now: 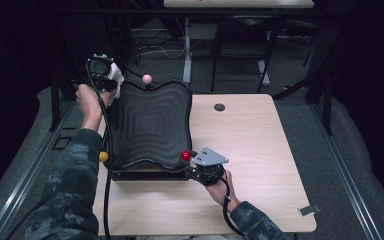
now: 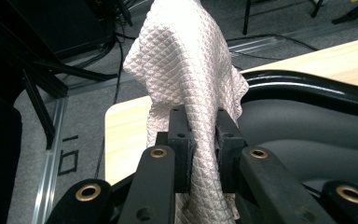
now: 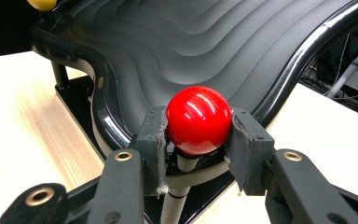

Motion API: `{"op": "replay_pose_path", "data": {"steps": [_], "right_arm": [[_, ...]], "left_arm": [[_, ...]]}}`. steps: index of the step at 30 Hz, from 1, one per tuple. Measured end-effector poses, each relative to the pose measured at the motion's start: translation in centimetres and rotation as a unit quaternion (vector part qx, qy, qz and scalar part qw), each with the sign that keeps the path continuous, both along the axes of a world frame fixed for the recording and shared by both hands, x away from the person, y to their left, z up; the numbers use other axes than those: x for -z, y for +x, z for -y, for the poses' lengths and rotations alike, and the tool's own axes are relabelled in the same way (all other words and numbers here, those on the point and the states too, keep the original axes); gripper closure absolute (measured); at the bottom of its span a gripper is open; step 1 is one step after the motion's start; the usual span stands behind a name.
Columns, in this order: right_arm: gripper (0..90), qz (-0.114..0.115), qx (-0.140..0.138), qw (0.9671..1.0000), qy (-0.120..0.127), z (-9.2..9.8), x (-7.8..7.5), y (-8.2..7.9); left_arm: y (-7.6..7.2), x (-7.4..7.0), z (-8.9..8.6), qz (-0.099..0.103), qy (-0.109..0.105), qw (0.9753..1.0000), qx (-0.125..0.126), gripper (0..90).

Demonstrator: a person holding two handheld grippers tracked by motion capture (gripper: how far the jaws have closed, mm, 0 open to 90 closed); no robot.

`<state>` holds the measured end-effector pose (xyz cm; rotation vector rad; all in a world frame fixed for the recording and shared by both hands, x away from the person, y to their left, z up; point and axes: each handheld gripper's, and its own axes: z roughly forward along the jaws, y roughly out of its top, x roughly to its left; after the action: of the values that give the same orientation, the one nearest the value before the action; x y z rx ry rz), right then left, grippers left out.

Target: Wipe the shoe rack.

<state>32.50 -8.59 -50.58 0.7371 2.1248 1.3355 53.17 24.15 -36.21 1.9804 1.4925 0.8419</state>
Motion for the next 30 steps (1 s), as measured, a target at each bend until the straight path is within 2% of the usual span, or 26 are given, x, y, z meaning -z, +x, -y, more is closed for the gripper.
{"op": "replay_pose_path", "data": {"steps": [13,17,20,21,27,30], "right_arm": [[60.2,0.0,0.0,1.0,-0.001,0.0,0.0,0.0],[60.2,0.001,0.0,1.0,0.0,0.0,0.0,0.0],[60.2,0.001,0.001,1.0,-0.001,-0.1,0.0,0.0],[60.2,0.001,0.001,1.0,-0.001,-0.1,0.0,0.0],[60.2,0.001,0.002,1.0,-0.003,-0.1,0.0,0.0],[60.2,0.003,0.002,1.0,-0.004,-0.1,0.0,0.0]], "left_arm": [[-0.7,0.3,-1.7,-0.026,-0.026,0.9992,-0.013,80.5],[-1.3,0.7,-1.8,-0.018,-0.019,0.9996,-0.005,80.5],[-1.9,0.9,-1.8,-0.022,-0.015,0.9997,0.0,80.6],[-2.1,1.1,-1.8,-0.021,-0.008,0.9997,0.001,80.6],[-3.1,1.6,-2.2,-0.023,-0.024,0.9994,0.004,80.6],[-3.6,1.9,-2.3,-0.02,-0.025,0.9995,0.008,80.5]]}}
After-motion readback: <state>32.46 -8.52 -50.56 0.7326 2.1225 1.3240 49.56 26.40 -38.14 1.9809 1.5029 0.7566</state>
